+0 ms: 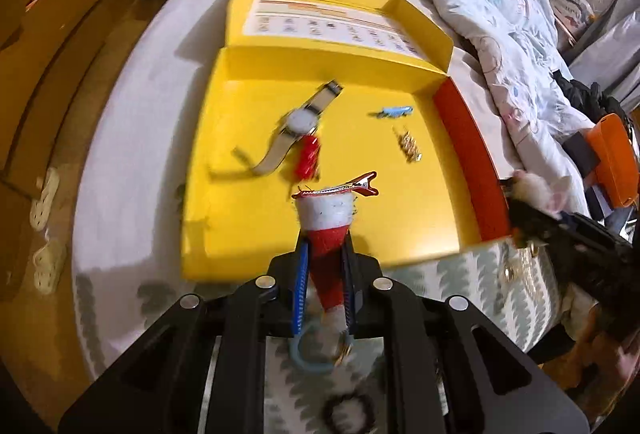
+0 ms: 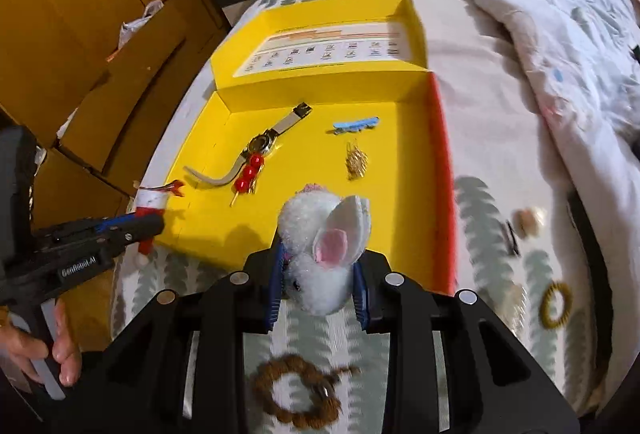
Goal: Organize jewelry
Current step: 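Place the Santa-hat clip and white bunny into the yellow box, opening both tools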
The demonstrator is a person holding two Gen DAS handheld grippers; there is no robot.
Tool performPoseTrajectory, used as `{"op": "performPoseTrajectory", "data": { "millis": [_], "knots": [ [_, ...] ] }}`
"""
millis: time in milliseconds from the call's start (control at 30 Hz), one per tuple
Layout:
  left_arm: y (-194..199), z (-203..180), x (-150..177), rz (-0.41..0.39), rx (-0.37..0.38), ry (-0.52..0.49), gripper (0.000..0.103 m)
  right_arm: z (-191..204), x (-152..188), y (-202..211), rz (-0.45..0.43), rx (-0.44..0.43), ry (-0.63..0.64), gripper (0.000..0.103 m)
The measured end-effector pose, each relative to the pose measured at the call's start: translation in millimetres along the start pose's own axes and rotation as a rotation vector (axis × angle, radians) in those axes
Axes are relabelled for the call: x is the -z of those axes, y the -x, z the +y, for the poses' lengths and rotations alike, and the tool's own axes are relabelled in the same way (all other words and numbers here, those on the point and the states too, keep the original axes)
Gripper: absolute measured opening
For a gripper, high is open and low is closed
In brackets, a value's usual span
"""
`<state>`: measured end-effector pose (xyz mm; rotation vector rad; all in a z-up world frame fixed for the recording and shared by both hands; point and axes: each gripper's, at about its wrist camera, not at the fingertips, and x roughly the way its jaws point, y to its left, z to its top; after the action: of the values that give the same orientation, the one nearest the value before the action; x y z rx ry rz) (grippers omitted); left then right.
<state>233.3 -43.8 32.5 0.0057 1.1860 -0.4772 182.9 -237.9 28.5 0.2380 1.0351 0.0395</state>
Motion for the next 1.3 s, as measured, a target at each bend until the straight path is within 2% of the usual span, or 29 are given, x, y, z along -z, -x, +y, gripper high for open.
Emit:
{"op": "performPoseTrajectory", "data": {
  "millis": [200, 367, 467, 633, 833, 900, 967, 1033, 1067, 1300],
  "knots": [
    [-57.8, -9.0, -27.3, 0.089, 0.002, -0.02, 0.015, -8.4, -16.3, -54.9, 0.057, 0.016, -0.01, 0.029],
    [-100.0, -4.7, -29.6, 0.161, -0.029, -0.018, 0.015, -23.9, -15.3, -94.0, 0.123, 0.039, -0.017, 0.029],
    [-115.3, -3.3, -28.8, 0.189, -0.041, -0.019, 0.015, -30.3, -17.6, -103.3, 0.14, 0.049, -0.018, 0.03],
    [-114.5, -3.9, -29.0, 0.172, -0.066, -0.026, 0.015, -29.7, -18.5, -111.1, 0.155, 0.064, -0.008, 0.03],
    [-109.9, -2.7, -27.6, 0.16, -0.079, -0.027, 0.019, -25.1, -14.5, -115.6, 0.154, 0.092, 0.011, 0.04],
    [-105.6, -0.3, -29.8, 0.151, -0.079, -0.025, 0.022, -27.0, -15.4, -112.7, 0.138, 0.099, 0.009, 0.044],
    [-100.0, 0.7, -31.1, 0.138, -0.076, -0.022, 0.031, -28.4, -17.1, -109.8, 0.128, 0.095, 0.002, 0.056],
    [-95.7, 1.2, -33.1, 0.125, -0.073, -0.021, 0.041, -29.9, -18.1, -106.6, 0.121, 0.093, 0.004, 0.064],
    [-96.1, 0.0, -34.1, 0.121, -0.072, -0.019, 0.043, -30.0, -18.8, -106.0, 0.119, 0.093, 0.004, 0.065],
    [-79.9, 3.1, -40.1, 0.075, -0.077, -0.006, 0.043, -25.1, -22.7, -78.1, 0.026, 0.094, 0.02, 0.065]
  ]
}}
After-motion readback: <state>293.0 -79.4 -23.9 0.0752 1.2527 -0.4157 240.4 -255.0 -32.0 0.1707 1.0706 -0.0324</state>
